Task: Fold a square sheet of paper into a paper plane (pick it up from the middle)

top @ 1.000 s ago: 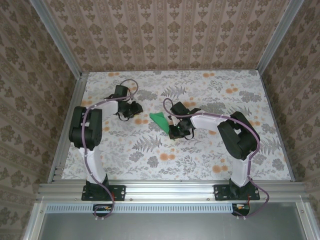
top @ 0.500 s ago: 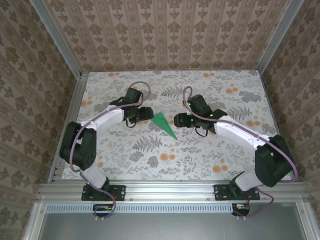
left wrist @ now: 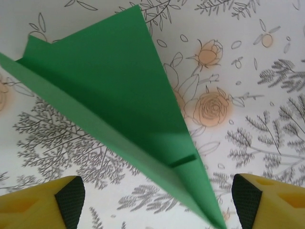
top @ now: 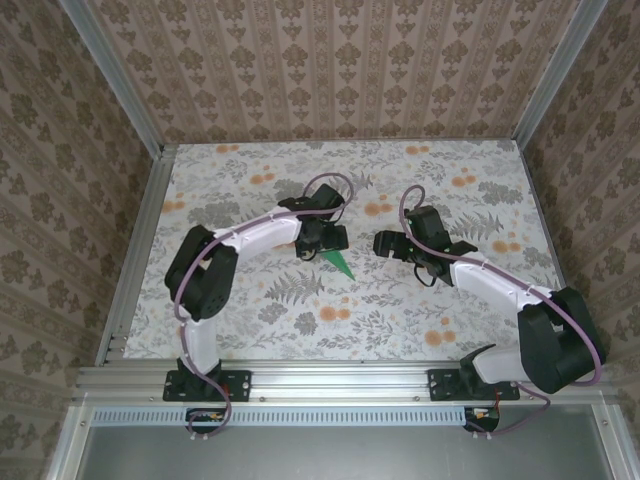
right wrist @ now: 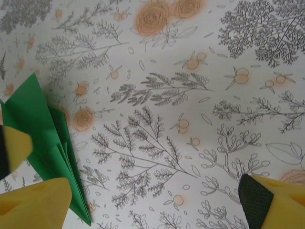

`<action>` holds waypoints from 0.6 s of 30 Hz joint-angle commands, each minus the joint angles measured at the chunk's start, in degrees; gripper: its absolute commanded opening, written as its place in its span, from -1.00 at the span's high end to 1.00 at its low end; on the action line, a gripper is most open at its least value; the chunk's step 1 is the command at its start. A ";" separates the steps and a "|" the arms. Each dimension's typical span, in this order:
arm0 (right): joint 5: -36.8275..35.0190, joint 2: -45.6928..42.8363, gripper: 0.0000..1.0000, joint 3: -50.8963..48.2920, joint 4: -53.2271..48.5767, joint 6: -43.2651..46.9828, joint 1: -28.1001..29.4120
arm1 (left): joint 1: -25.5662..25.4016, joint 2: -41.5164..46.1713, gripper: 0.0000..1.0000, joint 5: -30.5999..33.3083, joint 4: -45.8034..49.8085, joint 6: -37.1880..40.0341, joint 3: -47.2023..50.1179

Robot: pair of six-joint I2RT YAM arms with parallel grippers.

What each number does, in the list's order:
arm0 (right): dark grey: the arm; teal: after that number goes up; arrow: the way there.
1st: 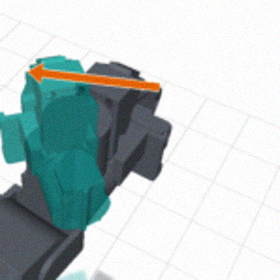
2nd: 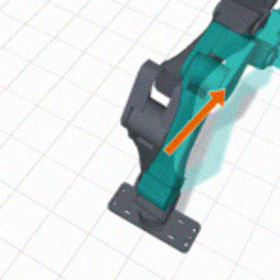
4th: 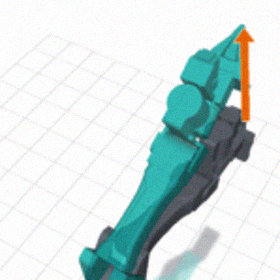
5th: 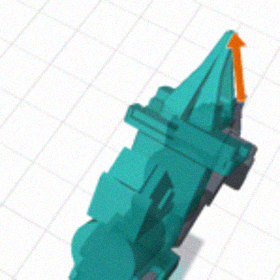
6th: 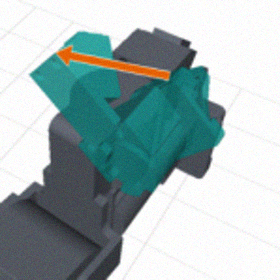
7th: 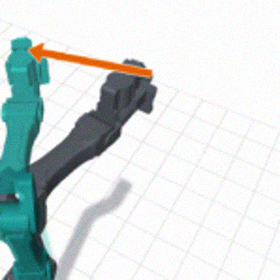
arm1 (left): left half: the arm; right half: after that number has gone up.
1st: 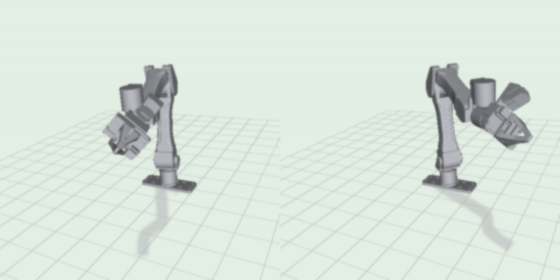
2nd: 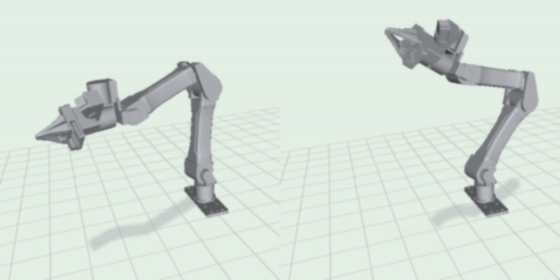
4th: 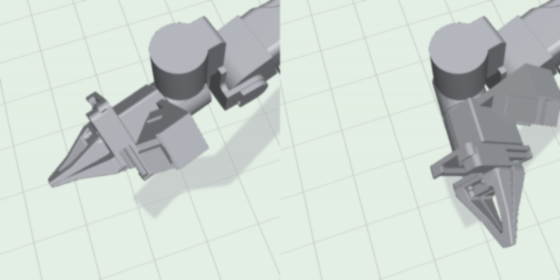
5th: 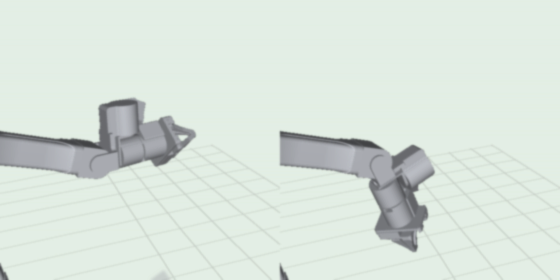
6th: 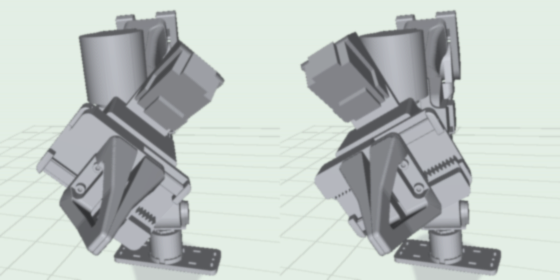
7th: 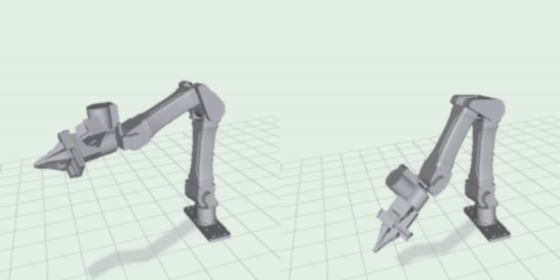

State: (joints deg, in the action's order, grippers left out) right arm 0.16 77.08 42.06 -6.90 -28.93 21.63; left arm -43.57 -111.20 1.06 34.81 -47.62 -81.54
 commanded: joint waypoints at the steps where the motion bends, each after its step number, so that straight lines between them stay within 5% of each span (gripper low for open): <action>1: -1.47 -1.43 -0.87 -1.05 2.50 -0.61 -0.35 | -0.37 -1.99 -0.62 3.23 4.28 -4.55 -3.03; 6: -0.44 -0.24 -0.88 -0.76 2.66 -0.82 -0.43 | -0.29 -1.11 -0.42 5.27 3.92 -6.89 -1.31; 11: 3.18 1.38 -0.87 -0.67 4.14 -1.30 -0.45 | -0.19 1.01 0.05 4.50 -0.37 -8.42 2.20; 18: 3.35 2.20 -0.86 -0.56 4.28 -1.41 -0.44 | -0.02 3.13 0.39 5.10 -3.96 -11.67 6.13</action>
State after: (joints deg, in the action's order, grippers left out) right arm 2.39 78.78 41.82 -3.79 -29.45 21.52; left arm -43.79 -111.79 4.82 32.73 -56.95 -76.77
